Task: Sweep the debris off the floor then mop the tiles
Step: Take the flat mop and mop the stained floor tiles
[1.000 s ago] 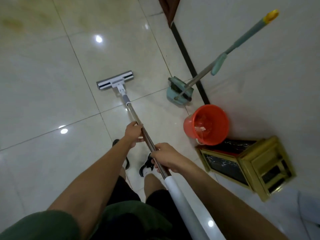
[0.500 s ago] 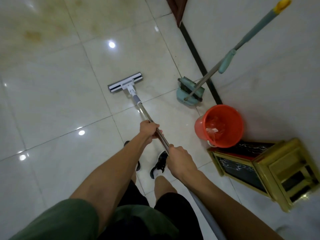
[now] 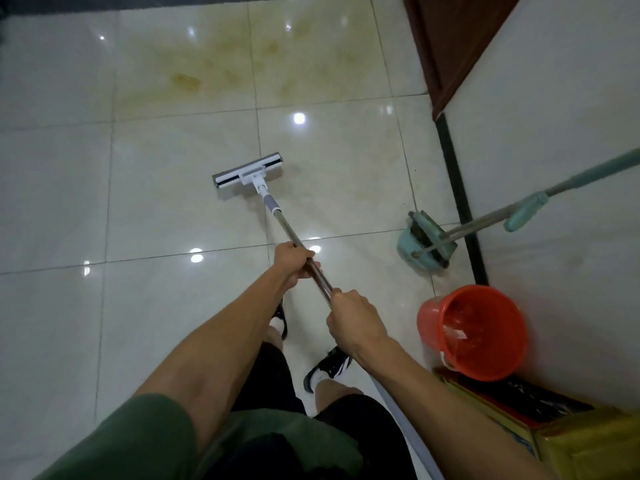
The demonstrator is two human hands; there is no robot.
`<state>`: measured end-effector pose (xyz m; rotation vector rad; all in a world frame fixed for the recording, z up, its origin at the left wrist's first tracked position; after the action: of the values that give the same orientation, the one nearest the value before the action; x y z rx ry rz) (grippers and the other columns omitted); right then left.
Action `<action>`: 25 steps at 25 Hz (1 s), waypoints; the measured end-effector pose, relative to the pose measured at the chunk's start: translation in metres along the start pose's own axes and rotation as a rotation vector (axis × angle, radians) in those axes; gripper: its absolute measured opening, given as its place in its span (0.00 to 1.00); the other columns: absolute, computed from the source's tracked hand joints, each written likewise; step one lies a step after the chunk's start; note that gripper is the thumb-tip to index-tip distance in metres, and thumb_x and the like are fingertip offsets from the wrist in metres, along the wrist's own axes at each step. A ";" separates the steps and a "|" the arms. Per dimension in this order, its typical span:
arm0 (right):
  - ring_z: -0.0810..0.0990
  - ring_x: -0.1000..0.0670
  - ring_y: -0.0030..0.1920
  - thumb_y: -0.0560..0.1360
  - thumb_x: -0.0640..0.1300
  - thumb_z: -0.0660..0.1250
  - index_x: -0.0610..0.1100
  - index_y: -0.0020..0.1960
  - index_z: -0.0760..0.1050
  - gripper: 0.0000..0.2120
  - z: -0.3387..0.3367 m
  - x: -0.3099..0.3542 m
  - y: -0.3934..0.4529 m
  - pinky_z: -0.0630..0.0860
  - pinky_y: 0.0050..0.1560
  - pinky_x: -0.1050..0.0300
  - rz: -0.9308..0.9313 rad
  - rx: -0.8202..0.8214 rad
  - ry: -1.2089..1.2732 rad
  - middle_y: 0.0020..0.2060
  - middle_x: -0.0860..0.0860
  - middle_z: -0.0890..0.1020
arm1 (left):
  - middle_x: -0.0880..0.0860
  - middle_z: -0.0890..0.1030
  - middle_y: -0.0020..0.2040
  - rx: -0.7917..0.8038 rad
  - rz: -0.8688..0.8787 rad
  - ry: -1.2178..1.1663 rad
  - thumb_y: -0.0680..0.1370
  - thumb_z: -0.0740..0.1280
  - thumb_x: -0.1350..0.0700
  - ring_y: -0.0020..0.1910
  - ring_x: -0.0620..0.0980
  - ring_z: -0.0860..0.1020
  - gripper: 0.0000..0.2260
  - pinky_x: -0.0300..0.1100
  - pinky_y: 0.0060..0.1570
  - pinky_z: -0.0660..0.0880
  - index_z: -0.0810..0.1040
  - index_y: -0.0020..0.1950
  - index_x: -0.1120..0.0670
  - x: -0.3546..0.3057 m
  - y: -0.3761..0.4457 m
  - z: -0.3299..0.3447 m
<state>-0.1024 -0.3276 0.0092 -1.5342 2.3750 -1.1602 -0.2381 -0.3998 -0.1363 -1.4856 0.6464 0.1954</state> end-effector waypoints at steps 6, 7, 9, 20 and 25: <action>0.69 0.46 0.38 0.77 0.32 0.60 0.37 0.58 0.73 0.11 -0.034 0.100 0.089 0.66 0.39 0.55 -0.136 0.025 -0.143 0.47 0.41 0.78 | 0.63 0.78 0.44 -0.093 0.019 -0.161 0.78 0.66 0.71 0.37 0.60 0.82 0.13 0.57 0.37 0.83 0.71 0.62 0.65 -0.086 0.050 -0.098; 0.69 0.45 0.38 0.77 0.32 0.60 0.37 0.59 0.72 0.11 -0.039 0.120 0.106 0.66 0.39 0.55 -0.150 0.033 -0.156 0.46 0.42 0.77 | 0.63 0.79 0.44 -0.109 0.013 -0.181 0.78 0.66 0.71 0.37 0.60 0.82 0.13 0.57 0.36 0.83 0.71 0.62 0.64 -0.101 0.062 -0.117; 0.69 0.45 0.37 0.78 0.33 0.60 0.37 0.60 0.72 0.12 -0.049 0.160 0.135 0.66 0.39 0.54 -0.179 0.036 -0.186 0.44 0.43 0.75 | 0.63 0.79 0.45 -0.125 0.005 -0.200 0.78 0.66 0.71 0.36 0.60 0.82 0.15 0.58 0.38 0.83 0.70 0.63 0.62 -0.128 0.083 -0.153; 0.70 0.44 0.36 0.77 0.31 0.58 0.36 0.61 0.71 0.13 -0.113 0.299 0.266 0.68 0.38 0.53 -0.289 0.048 -0.310 0.42 0.43 0.74 | 0.64 0.78 0.49 -0.176 0.026 -0.266 0.77 0.67 0.71 0.38 0.61 0.83 0.23 0.62 0.46 0.82 0.67 0.70 0.62 -0.270 0.161 -0.263; 0.71 0.43 0.37 0.76 0.29 0.59 0.35 0.62 0.71 0.14 -0.153 0.337 0.345 0.68 0.39 0.52 -0.354 0.065 -0.359 0.45 0.41 0.78 | 0.63 0.78 0.47 -0.211 0.014 -0.289 0.77 0.67 0.71 0.38 0.60 0.83 0.21 0.58 0.41 0.83 0.68 0.69 0.64 -0.344 0.206 -0.282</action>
<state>-0.5941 -0.4451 0.0055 -1.9980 1.8716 -0.9026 -0.7024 -0.5583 -0.1245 -1.6152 0.4117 0.4925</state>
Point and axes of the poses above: each hand's wrist, its own y-axis towards the middle knuckle, its own z-axis out of the palm, x = y × z, the point moved 5 cm from there along y, towards the middle knuckle
